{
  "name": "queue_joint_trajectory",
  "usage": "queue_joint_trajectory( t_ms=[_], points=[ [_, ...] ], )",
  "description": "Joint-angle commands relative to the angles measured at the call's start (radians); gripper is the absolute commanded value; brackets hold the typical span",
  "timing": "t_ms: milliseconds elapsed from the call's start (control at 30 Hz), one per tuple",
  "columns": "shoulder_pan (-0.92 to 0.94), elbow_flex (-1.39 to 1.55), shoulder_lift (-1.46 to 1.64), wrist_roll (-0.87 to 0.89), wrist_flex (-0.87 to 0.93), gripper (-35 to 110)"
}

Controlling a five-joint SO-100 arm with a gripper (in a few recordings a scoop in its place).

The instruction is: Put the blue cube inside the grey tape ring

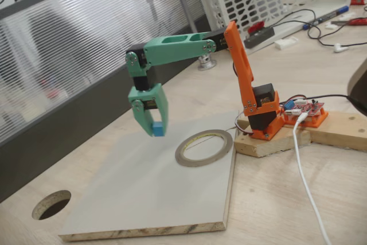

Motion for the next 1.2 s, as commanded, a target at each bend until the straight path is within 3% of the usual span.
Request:
queue_joint_trajectory(
  t_ms=[0, 333, 1167],
  points=[
    [0.031, 0.130, 0.129, 0.003, 0.015, 3],
    [0.017, 0.635, 0.523, 0.005, 0.005, 3],
    [0.028, 0.653, 0.512, 0.003, 0.018, 2]
  ],
)
